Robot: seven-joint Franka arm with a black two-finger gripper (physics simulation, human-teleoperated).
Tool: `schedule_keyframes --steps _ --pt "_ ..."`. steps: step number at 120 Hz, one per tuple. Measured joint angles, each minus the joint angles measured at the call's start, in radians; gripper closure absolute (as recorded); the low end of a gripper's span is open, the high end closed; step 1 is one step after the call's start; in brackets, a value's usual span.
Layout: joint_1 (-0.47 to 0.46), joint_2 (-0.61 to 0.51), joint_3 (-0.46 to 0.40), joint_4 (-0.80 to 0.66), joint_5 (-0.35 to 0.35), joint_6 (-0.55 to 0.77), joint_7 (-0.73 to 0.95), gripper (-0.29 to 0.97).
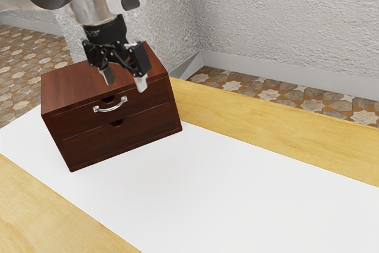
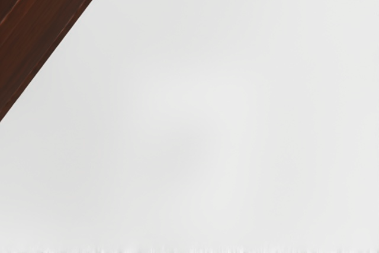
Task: Pull the drawer handle with one arm to open the drawer
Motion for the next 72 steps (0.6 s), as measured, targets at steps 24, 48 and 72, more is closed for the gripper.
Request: schedule_keyframes --steps 24,48,72 --pt "-0.002 0.0 0.0 0.0 0.001 -0.023 0.004 0.0" --pt "0.006 -0.097 -0.017 0.073 -0.008 -0.043 0.006 0.0" --pt "0.011 -0.095 -0.053 0.075 0.097 0.002 0.064 0.0"
